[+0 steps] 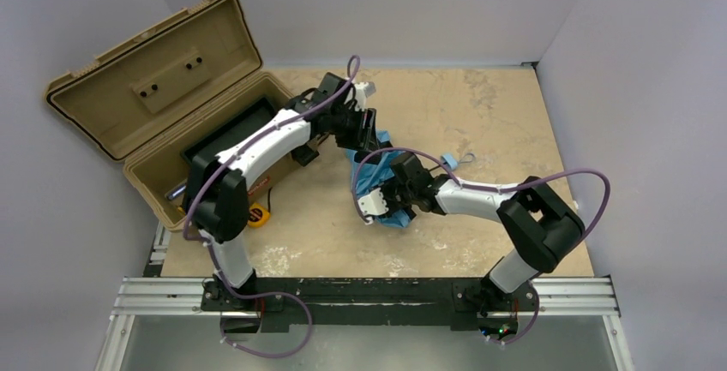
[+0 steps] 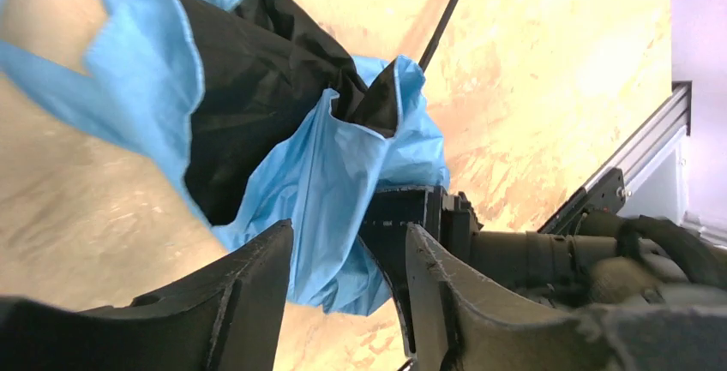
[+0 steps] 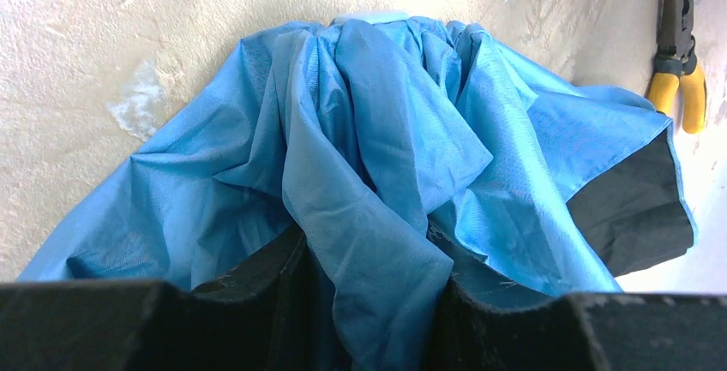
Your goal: Put away the umbrella
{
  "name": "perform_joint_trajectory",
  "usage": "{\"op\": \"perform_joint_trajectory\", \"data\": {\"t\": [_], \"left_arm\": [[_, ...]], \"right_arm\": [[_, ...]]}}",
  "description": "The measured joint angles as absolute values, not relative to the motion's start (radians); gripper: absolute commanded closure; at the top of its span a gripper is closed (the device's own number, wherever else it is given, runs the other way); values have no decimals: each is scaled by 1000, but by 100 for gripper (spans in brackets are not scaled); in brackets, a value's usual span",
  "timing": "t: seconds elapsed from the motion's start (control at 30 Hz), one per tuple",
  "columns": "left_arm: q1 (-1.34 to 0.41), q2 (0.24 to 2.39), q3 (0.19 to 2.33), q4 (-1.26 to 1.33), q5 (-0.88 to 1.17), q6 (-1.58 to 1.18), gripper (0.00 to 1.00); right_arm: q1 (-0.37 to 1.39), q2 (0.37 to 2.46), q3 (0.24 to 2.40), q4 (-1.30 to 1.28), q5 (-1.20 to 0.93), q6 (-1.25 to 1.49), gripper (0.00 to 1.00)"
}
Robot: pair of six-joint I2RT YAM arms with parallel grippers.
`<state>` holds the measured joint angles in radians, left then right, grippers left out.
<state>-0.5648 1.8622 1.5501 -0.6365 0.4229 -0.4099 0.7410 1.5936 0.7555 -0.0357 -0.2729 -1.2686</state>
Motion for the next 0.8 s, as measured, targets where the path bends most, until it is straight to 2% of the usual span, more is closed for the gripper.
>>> {"op": "perform_joint_trajectory", "data": {"t": [0.13, 0.23, 0.57, 0.63, 0.8], "left_arm": [[-556, 1732, 1486, -585, 345, -405, 49], [-551, 1714, 1442, -563, 293, -406, 51], [-550, 1903, 1393, -557, 165, -437, 56], [-548, 1935, 1404, -560, 152, -446, 59], [-537, 2008, 1466, -561, 181, -464, 75]], "right_arm": [[731, 1589, 757, -51, -288, -1269, 76], [728, 1588, 762, -61, -297, -1269, 76], [723, 1588, 770, -85, -310, -1272, 76], [722, 1588, 770, -86, -314, -1273, 76], [720, 1588, 770, -88, -321, -1275, 76]]}}
